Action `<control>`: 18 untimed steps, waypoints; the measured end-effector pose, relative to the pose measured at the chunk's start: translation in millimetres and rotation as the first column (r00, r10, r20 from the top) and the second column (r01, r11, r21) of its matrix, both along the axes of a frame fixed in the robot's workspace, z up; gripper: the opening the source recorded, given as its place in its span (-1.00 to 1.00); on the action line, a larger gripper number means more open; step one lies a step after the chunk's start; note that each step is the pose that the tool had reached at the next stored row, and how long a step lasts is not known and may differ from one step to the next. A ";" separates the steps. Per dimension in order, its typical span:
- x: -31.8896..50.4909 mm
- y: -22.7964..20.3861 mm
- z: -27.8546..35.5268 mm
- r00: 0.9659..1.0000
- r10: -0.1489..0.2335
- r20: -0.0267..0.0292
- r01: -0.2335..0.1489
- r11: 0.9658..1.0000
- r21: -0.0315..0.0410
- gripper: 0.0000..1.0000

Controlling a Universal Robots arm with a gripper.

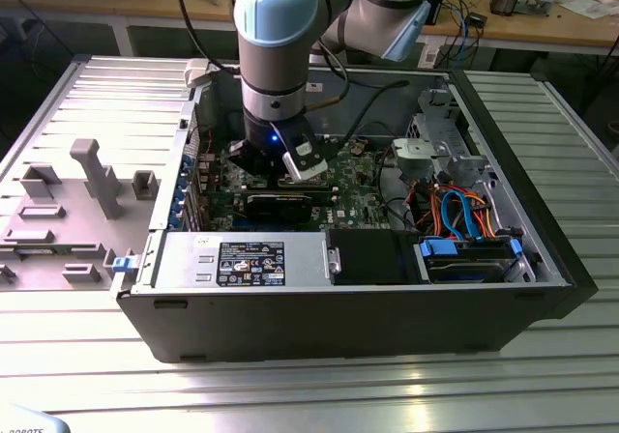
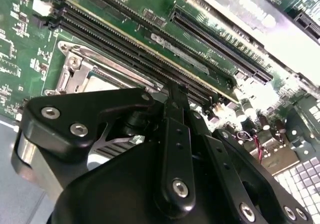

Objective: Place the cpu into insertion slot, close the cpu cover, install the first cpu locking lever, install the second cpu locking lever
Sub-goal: 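Install the second cpu locking lever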

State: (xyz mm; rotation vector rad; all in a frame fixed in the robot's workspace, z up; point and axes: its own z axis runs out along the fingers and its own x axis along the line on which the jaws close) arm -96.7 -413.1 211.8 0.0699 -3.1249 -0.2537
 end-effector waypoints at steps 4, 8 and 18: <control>0.0 -0.1 -4.5 1.000 0.000 -0.001 0.000 1.000 0.008 -0.79; -0.5 -0.1 -7.1 1.000 0.000 -0.001 0.000 0.999 0.042 -0.79; -6.6 1.6 -13.8 1.000 0.000 -0.001 0.001 0.997 0.072 -0.79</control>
